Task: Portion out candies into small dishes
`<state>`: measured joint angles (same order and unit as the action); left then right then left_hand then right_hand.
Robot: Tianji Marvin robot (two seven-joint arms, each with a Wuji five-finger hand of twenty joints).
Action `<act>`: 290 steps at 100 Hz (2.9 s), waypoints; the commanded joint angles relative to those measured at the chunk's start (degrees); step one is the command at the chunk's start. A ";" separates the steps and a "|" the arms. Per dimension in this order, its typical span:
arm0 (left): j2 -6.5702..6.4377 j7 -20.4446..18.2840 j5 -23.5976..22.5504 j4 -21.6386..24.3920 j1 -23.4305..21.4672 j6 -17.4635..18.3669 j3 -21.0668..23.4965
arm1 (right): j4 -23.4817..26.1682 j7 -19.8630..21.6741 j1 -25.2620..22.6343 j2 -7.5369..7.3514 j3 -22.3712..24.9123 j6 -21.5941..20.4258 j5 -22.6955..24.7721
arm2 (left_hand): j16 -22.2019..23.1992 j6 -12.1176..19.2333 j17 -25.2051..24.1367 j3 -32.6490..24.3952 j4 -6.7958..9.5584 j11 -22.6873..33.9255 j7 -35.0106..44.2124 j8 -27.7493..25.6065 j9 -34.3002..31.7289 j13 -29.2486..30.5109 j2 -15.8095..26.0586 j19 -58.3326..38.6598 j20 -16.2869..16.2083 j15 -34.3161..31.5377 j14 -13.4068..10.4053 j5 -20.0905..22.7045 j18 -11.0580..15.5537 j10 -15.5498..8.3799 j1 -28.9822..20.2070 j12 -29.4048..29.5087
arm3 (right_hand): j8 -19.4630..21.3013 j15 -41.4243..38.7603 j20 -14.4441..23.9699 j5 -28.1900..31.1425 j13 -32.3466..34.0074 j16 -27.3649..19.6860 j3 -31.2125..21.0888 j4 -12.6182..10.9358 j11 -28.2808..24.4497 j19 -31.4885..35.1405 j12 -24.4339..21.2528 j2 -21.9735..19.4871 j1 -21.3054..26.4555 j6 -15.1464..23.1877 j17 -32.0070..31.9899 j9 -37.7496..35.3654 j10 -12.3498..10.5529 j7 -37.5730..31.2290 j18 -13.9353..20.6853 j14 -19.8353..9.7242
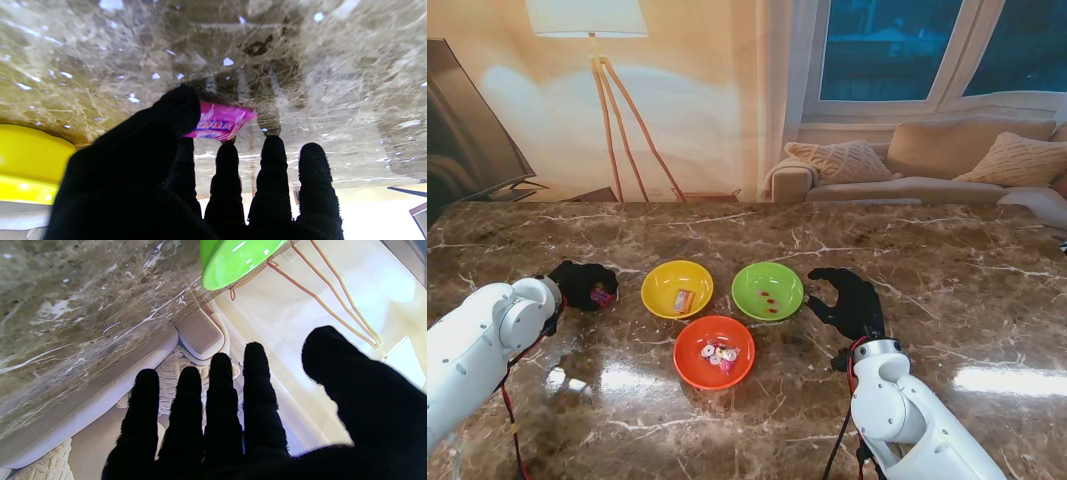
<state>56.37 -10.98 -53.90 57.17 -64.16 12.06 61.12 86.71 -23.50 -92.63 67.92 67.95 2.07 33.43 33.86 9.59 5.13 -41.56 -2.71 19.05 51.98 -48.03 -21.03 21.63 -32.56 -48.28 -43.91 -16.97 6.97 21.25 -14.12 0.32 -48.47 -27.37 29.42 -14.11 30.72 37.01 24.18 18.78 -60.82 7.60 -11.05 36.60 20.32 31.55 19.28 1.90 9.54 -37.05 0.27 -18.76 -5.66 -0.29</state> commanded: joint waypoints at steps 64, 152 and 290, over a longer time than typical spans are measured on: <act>0.44 -1.95 4.46 -3.56 -1.16 1.62 -0.74 | 0.42 1.34 -0.50 0.09 0.06 0.07 -0.92 | 19.75 1.42 23.40 5.95 -1.20 5.27 5.59 -1.52 -34.57 34.64 -4.89 -20.38 3.30 -17.76 1.63 17.40 -3.47 2.53 -12.16 -37.58 | -0.42 0.01 1.67 0.10 3.26 1.07 -0.06 -1.56 -0.32 0.84 0.77 -0.05 -1.42 1.25 1.72 -1.72 -0.74 -0.16 -0.05 0.33; 1.12 -0.43 4.57 1.76 -7.22 0.82 7.84 | 0.87 1.28 -0.91 0.11 0.41 -0.09 -1.11 | 8.30 1.86 23.19 2.31 -1.15 1.49 1.66 5.17 -44.58 35.46 -2.44 -16.67 4.53 -16.62 1.50 23.05 -3.04 6.14 -7.42 -23.38 | -0.53 0.13 1.30 0.08 3.42 1.22 -0.19 -1.60 -0.29 1.36 0.86 -0.47 -1.58 1.34 1.91 -1.95 -0.74 -0.18 0.06 0.33; 5.28 6.24 13.88 22.18 -11.76 -6.29 11.82 | 1.45 0.70 -1.46 0.17 1.14 0.03 -0.87 | 13.09 0.69 21.61 3.29 -0.68 0.45 2.06 5.73 -44.70 35.14 -1.96 -16.51 2.36 -16.60 3.28 23.27 -3.54 7.99 -9.14 -28.92 | -0.62 0.27 1.02 0.02 3.09 1.18 0.13 -1.55 -0.24 1.45 0.86 -0.72 -1.86 1.32 1.74 -1.85 -0.72 -0.18 0.05 0.23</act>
<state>60.17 -4.89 -40.92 79.41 -77.33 6.01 74.07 88.10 -23.17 -93.42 67.98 68.80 1.89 32.67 45.83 10.05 27.48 -37.69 -4.64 18.04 50.99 -41.52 -62.40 55.50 -36.82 -63.19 -40.29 -32.33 9.52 42.15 -16.57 7.52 -55.67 -54.85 29.33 -14.17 31.33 37.01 26.56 18.81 -60.82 7.60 -11.28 37.64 20.35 31.54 19.28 1.91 11.16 -38.54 0.27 -18.76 -5.75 -0.19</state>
